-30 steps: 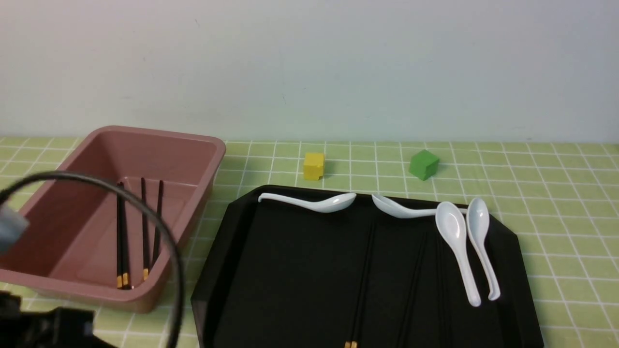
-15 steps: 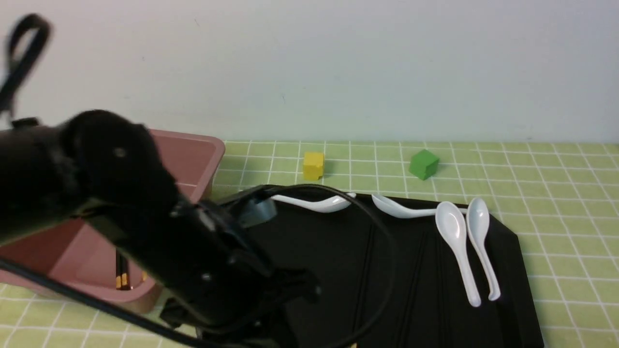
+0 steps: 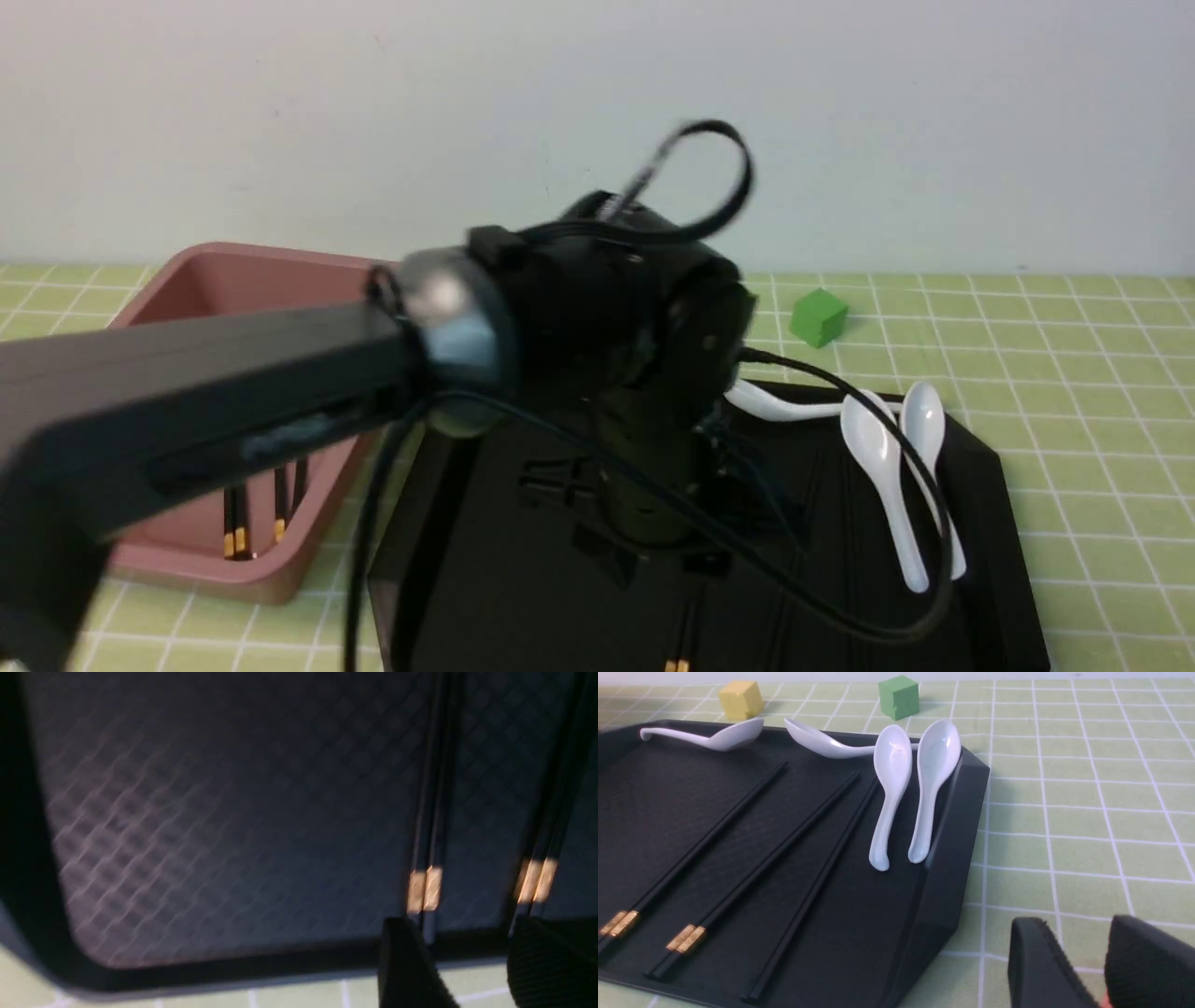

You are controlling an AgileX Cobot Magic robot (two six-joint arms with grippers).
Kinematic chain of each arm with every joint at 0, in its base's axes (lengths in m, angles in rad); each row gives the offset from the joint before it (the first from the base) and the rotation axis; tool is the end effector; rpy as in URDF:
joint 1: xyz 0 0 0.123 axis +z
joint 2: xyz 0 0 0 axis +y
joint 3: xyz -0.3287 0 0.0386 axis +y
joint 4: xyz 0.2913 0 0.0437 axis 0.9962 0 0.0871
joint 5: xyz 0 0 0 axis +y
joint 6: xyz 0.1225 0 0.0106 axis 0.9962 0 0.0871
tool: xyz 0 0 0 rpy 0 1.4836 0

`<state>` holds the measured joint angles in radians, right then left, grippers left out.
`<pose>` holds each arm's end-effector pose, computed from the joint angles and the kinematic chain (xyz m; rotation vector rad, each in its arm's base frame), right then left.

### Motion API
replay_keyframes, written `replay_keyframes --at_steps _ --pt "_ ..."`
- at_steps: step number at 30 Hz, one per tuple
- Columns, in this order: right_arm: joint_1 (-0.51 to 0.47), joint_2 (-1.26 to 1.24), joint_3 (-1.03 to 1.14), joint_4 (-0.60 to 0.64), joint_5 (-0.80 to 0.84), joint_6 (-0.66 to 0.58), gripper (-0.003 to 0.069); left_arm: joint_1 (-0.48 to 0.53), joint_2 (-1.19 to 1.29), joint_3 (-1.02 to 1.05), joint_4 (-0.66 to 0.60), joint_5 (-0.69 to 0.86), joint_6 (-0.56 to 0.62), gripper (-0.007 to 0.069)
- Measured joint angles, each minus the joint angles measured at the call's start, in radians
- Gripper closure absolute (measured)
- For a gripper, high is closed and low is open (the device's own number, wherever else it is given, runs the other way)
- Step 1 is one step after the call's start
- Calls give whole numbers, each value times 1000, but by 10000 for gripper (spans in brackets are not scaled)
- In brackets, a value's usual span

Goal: On green tablecloth take chopsticks from black tray and put them in box.
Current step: 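Reach over to the black tray and grasp a pair of chopsticks with the left gripper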

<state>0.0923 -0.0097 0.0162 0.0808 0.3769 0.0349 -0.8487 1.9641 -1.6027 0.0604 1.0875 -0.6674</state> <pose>0.0794 0.0110 0.1644 -0.0040 1.8691 0.1675 0.3189 -0.3521 0.2296 0.2998 2.9320 -0.1522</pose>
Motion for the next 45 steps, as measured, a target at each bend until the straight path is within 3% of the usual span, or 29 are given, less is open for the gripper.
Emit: replay_keyframes --at_steps 8,18,23,26,29,36,39,45 --pt "0 0 0 0 0 0 419 -9 200 -160 16 48 -48 277" --pt "0 0 0 0 0 0 419 -7 279 -179 78 19 -50 286" --pt "0 0 0 0 0 0 419 -1 292 -188 64 12 -33 335" --pt "0 0 0 0 0 0 419 12 299 -194 20 13 0 400" --pt "0 0 0 0 0 0 419 29 301 -198 -45 16 20 515" --pt "0 0 0 0 0 0 419 35 234 -201 -89 41 45 512" --pt "0 0 0 0 0 0 419 40 148 -238 -67 87 44 512" --pt "0 0 0 0 0 0 419 103 -70 -321 116 137 51 512"
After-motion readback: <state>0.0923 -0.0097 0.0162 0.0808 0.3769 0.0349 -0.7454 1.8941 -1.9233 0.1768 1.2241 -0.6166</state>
